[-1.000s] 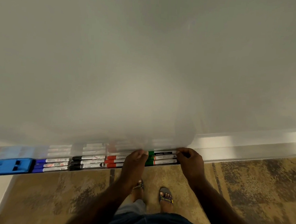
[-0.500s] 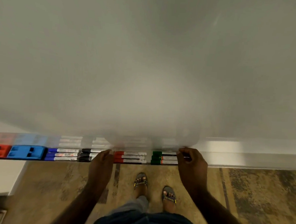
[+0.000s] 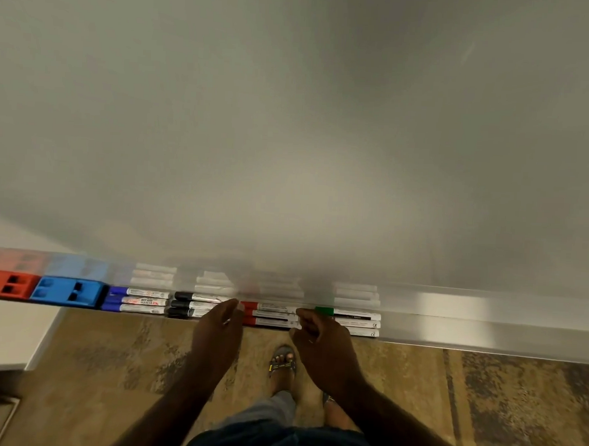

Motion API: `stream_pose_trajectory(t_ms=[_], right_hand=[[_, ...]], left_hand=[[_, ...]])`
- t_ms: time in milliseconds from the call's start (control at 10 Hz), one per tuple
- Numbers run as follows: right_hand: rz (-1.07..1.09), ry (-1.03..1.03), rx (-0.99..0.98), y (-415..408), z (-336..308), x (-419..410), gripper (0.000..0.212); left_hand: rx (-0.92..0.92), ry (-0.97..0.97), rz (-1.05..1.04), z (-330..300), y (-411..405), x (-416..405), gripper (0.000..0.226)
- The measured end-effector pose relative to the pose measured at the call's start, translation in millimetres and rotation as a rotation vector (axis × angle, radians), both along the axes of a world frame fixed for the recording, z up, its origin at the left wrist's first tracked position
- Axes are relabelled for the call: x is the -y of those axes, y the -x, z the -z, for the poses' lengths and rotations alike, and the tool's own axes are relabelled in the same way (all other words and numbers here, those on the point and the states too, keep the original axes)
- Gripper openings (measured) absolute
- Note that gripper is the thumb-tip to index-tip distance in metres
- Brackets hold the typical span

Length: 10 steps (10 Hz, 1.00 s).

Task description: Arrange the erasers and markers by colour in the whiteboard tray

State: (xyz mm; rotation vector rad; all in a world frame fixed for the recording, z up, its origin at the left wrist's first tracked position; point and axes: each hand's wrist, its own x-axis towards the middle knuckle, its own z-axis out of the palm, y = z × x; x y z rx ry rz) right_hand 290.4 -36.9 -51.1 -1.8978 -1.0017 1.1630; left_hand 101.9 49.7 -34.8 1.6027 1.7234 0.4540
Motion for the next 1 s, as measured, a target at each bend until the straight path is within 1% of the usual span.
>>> stream_pose_trajectory(t_ms=[100, 400, 500, 600, 800, 1000], right_hand=[[-0.013, 0.006, 0.02, 0.0, 0.4, -0.9, 0.045], [0.008, 0.022, 0.003, 0.2, 0.1, -0.5, 0.039], [0.015, 0.037, -0.024, 1.3, -0.1, -0.6, 0.04], [0.025, 0.053, -0.043, 1.4, 1.9, 0.0, 0.041], [0.051, 0.055, -0.08, 0.1, 2.9, 1.6, 0.039], [0.056, 0.042, -0.06, -3.0, -2.5, 8.6, 0.038]], left_hand=[[-0.01, -0.016, 0.026, 0.5, -4.7, 1.9, 0.022], [0.027, 0.04, 0.03, 5.9, -8.8, 1.5, 0.021], [0.012, 0.016, 0.046, 6.9, -9.6, 1.6, 0.024], [0.001, 0.009, 0.043, 7.4, -8.3, 1.7, 0.022], [-0.007, 0.019, 0.055, 7.8, -6.1, 2.4, 0.025], [0.004, 0.001, 0.003, 3.1, -15.5, 5.4, 0.03]])
